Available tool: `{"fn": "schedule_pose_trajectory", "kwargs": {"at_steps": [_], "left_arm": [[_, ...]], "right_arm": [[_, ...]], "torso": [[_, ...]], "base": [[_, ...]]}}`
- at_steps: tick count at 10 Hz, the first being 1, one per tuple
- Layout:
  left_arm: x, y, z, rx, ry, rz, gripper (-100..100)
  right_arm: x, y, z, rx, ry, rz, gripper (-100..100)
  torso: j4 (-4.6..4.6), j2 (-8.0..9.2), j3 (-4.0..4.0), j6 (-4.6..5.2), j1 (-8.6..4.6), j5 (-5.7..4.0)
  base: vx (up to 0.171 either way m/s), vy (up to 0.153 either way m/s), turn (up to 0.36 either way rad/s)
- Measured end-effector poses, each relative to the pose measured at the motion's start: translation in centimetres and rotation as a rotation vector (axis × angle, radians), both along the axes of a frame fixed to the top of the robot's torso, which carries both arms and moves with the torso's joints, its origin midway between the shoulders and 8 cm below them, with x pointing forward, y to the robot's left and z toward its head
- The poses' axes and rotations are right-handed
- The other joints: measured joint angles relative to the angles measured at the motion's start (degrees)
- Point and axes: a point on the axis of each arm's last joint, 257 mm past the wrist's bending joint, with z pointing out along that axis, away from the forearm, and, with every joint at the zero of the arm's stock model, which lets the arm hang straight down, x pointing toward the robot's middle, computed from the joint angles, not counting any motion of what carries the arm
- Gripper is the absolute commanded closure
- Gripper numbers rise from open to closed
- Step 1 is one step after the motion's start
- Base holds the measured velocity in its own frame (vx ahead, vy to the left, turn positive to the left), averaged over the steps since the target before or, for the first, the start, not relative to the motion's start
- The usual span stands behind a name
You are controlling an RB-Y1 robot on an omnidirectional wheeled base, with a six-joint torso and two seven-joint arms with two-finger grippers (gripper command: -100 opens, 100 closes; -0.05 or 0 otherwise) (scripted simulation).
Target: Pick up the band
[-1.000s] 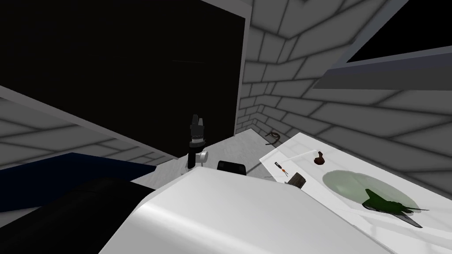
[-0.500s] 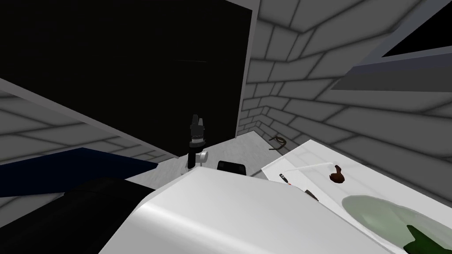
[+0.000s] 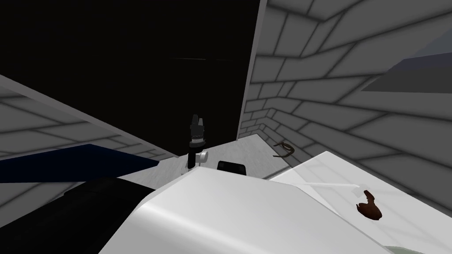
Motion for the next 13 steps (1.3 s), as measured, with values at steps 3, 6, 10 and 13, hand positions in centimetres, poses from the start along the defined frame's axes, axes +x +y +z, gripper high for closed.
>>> {"fn": "schedule_pose_trajectory", "kwargs": {"at_steps": [3,6,10,13], "left_arm": [[0.0,0.0,0.0,0.000,0.000,0.000,0],[0.0,0.0,0.0,0.000,0.000,0.000,0],[0.0,0.0,0.0,0.000,0.000,0.000,0],[0.0,0.0,0.0,0.000,0.000,0.000,0]], "right_arm": [[0.1,0.3,-0.6,0.002,-0.001,-0.005,-100],[0.3,1.5,-2.1,0.002,-0.004,-0.022,-100],[0.3,2.0,-2.2,0.013,-0.006,-0.019,100],[0.3,2.0,-2.2,0.013,-0.006,-0.019,100]], "torso": [[0.14,0.63,0.36,0.03,0.21,0.04],[0.16,0.73,0.42,0.04,0.17,0.03],[0.16,0.62,0.37,0.04,-0.15,-0.06],[0.16,0.60,0.36,0.03,-0.23,-0.08]], "base": [[-0.004,-0.024,0.048],[-0.013,-0.030,0.039],[-0.001,0.005,-0.001],[0.004,0.004,-0.024]]}}
